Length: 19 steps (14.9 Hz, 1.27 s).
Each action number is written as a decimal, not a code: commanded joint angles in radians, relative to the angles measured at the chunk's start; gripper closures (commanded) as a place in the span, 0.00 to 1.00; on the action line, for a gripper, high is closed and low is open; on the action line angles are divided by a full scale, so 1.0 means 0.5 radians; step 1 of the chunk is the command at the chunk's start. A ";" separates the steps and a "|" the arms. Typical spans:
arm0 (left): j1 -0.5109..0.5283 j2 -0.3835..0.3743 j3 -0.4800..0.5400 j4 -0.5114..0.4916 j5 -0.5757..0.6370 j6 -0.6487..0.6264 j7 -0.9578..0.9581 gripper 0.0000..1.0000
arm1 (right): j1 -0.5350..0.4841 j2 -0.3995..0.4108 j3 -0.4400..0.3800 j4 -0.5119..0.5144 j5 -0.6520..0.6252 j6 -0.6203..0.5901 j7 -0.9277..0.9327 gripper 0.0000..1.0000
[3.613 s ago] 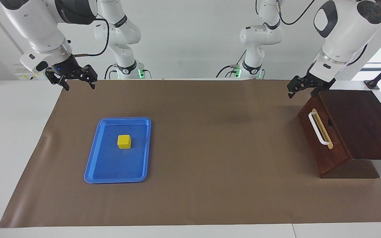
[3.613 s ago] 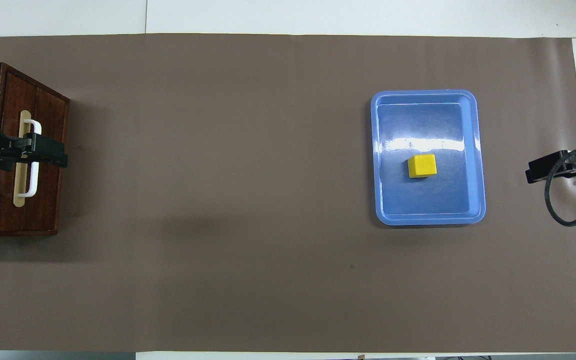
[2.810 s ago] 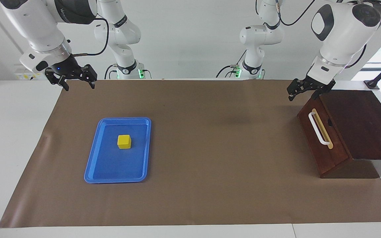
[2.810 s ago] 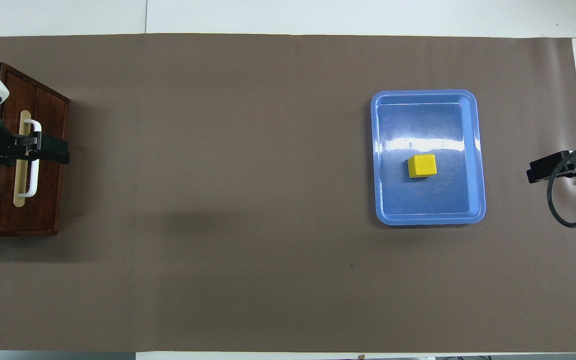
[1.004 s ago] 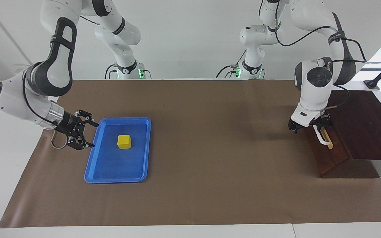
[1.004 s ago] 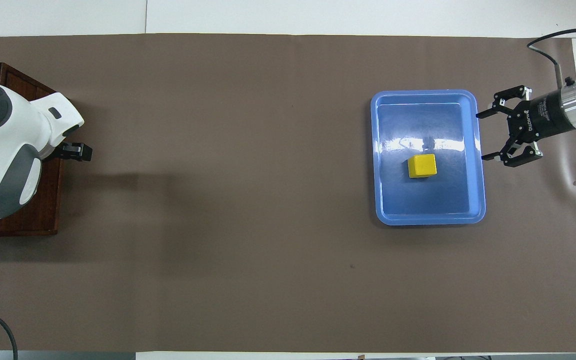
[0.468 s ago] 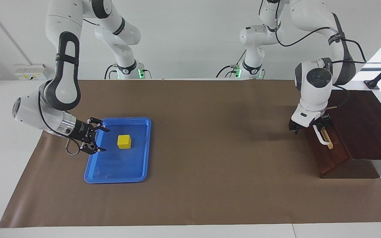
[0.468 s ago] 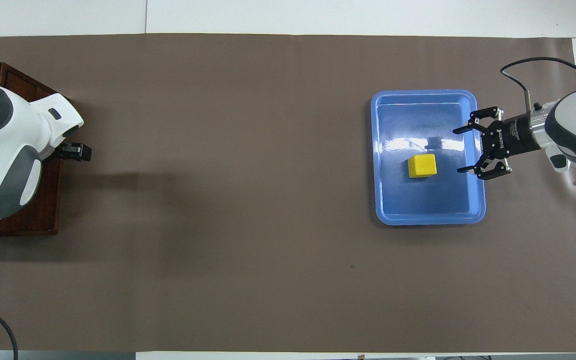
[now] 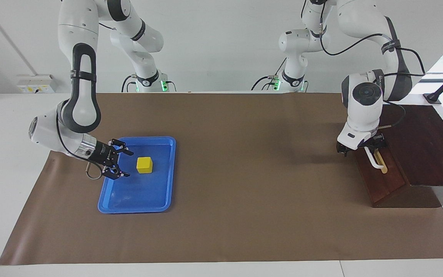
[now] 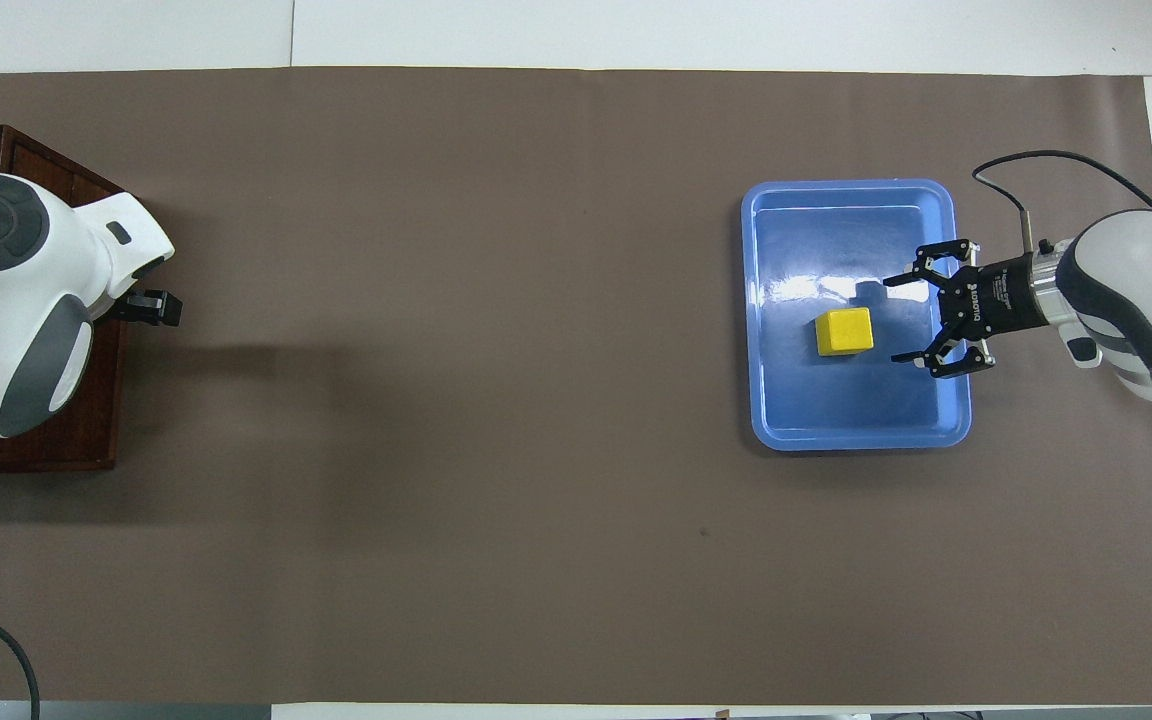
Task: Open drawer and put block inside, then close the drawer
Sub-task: 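Lower the right gripper onto the yellow block while the left gripper pulls the drawer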
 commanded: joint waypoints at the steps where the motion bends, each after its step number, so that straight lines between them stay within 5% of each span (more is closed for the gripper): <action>1: 0.011 -0.002 -0.006 -0.014 0.049 0.025 -0.048 0.00 | 0.008 -0.073 0.005 -0.090 0.052 0.081 -0.079 0.00; 13: -0.124 0.029 -0.018 -0.042 0.021 0.200 -0.432 0.00 | 0.051 -0.080 0.017 -0.209 0.129 0.188 -0.217 0.00; 19: -0.286 0.038 -0.015 0.004 -0.249 0.172 -0.475 0.00 | 0.106 -0.079 0.017 -0.264 0.175 0.292 -0.263 0.00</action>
